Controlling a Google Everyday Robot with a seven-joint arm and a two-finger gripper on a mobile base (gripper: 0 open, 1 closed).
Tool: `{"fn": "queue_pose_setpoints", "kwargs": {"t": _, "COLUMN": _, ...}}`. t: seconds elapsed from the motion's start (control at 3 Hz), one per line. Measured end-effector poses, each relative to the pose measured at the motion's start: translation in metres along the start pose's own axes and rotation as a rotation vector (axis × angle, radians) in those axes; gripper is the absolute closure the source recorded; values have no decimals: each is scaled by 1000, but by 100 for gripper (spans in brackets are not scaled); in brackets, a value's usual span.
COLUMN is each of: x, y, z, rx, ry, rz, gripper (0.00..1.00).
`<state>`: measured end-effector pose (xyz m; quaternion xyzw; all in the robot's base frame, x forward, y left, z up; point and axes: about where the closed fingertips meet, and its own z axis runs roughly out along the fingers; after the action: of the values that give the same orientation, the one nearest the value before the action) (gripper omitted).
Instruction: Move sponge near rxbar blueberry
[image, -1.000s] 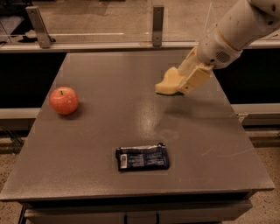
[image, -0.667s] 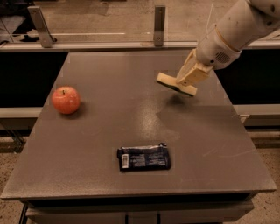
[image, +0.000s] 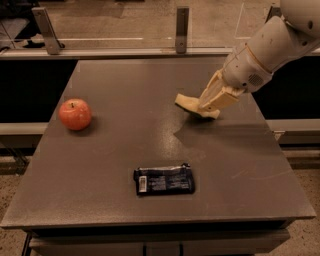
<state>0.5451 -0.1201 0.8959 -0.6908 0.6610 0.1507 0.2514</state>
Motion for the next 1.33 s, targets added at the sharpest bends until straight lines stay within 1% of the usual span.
{"fn": "queue_pose_setpoints", "kwargs": {"t": 0.33, "x": -8, "y": 43, "z": 9, "rx": -91, "ry": -63, "rz": -106, "gripper": 100}}
{"fn": "queue_pose_setpoints", "kwargs": {"t": 0.67, "x": -20, "y": 85, "z": 7, "rx": -154, "ry": -107, "rz": -207, "gripper": 100}}
{"fn": "queue_pose_setpoints", "kwargs": {"t": 1.0, "x": -26, "y": 120, "z": -4, "rx": -188, "ry": -102, "rz": -292, "gripper": 82}}
{"fn": "queue_pose_setpoints", "kwargs": {"t": 1.33, "x": -28, "y": 121, "z": -4, "rx": -183, "ry": -100, "rz": -302, "gripper": 58}}
